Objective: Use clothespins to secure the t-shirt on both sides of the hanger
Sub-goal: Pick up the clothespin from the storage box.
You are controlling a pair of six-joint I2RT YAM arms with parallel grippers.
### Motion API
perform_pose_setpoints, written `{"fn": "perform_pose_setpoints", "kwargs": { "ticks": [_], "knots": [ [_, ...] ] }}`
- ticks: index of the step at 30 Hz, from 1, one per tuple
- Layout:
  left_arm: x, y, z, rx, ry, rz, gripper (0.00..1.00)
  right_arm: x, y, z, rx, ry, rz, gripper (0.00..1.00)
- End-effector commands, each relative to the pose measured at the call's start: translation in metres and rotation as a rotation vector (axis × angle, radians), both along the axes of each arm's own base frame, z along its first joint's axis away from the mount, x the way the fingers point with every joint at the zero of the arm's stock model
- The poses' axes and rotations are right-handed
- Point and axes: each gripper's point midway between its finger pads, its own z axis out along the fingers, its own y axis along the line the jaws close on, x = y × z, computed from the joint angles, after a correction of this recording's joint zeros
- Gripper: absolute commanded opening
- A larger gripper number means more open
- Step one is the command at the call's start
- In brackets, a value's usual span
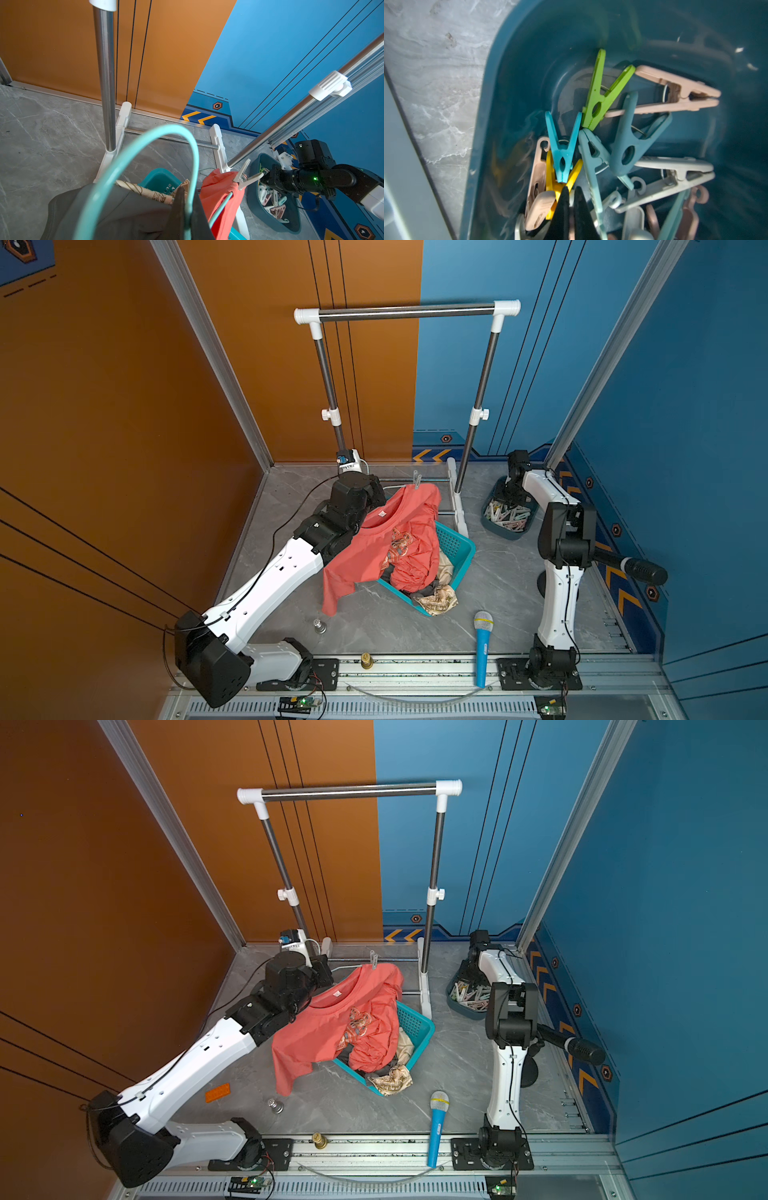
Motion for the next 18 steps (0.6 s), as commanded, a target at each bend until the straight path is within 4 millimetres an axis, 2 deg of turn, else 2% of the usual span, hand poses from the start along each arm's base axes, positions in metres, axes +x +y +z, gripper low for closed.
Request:
{"fn": "perform_pose_setpoints", "kwargs": {
  "ticks": [1,7,18],
  "knots": [
    [-0.002,0.004,0.022,-0.049,-0.04,0.002,0.04,-0.002,-0.001,0.01,0.005,0.001,0.005,0.03],
    [-0.008,0.009,0.023,-0.052,-0.044,0.006,0.04,-0.004,-0.001,0.028,0.011,-0.024,0.007,0.02],
    [-0.016,0.016,0.027,-0.057,-0.056,0.006,0.04,-0.016,-0.01,0.089,-0.047,-0.125,-0.006,0.0]
  ]
}}
